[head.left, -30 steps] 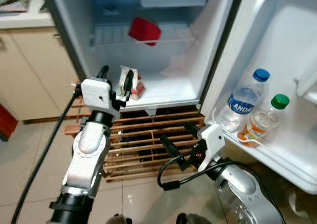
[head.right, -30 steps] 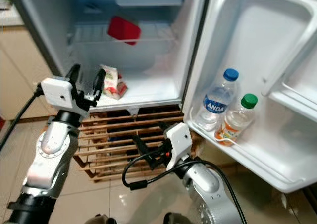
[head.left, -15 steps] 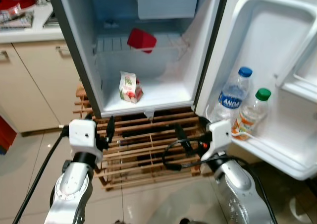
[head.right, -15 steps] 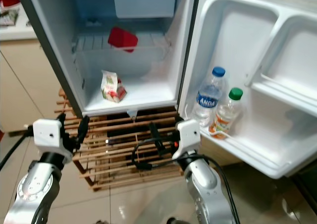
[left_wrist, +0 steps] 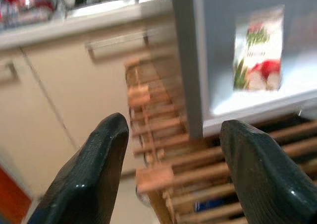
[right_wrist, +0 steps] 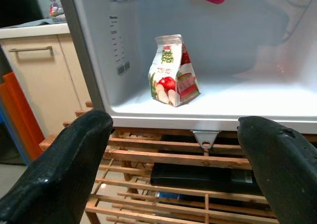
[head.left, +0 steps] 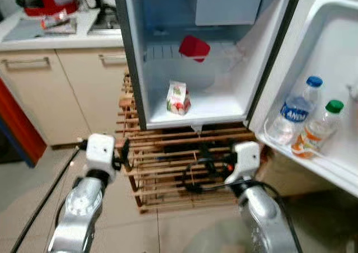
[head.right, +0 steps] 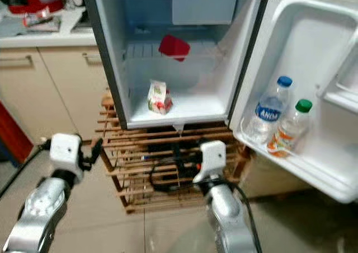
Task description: Restocking fridge
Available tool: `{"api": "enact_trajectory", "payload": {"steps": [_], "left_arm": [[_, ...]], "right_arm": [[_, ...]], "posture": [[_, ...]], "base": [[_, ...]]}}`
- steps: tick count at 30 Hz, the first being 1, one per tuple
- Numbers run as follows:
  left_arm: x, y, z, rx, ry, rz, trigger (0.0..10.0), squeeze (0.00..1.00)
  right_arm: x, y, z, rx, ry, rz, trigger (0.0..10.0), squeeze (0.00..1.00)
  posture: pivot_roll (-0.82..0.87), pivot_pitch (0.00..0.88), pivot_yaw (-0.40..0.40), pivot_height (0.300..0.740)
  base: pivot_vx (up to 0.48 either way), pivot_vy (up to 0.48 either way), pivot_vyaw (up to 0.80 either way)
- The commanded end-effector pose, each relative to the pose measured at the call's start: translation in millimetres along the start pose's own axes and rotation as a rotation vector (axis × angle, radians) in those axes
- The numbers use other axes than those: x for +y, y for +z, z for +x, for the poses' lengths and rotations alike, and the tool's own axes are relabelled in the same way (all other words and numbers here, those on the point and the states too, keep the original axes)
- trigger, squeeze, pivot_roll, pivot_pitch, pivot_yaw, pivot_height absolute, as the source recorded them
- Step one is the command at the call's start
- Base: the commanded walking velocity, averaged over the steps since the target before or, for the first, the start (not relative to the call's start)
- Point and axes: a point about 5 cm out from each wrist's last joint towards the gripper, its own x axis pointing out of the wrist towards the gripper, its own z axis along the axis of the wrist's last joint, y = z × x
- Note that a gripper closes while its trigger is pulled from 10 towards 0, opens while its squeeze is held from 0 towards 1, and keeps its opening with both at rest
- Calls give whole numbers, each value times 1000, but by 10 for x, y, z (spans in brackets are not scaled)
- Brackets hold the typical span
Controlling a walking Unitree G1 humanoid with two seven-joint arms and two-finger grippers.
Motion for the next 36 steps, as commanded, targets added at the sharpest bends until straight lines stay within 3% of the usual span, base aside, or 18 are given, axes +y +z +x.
{"api": "enact_trajectory", "payload": {"steps": [1,5,12,26,30,36], "left_arm": [[-100,51,23,-22,-28,12,10000,0],[-212,186,6,-96,-102,-7,10000,0],[-381,266,-27,-127,-238,-22,10000,0],[-388,233,4,-99,-241,-29,10000,0],[-413,253,0,-115,-274,6,10000,0],[-341,453,71,-183,-324,44,10000,0]], "right_arm": [[-76,-1,-10,-4,-34,-23,10000,0],[-96,-30,-25,3,-43,-22,10000,0],[-97,-65,-6,17,-39,-25,10000,0],[-77,-67,31,20,-17,-38,10000,0],[-79,-76,29,22,-17,-40,10000,0],[-92,-150,19,53,-39,-39,10000,0]], "posture": [[-77,0,45,740],[-80,0,46,740],[-74,0,45,740],[-72,0,45,740],[-71,0,45,740],[-27,0,42,740]], "base": [[0,0,0],[0,0,0],[316,0,0],[450,0,0],[449,0,0],[150,0,0]]}}
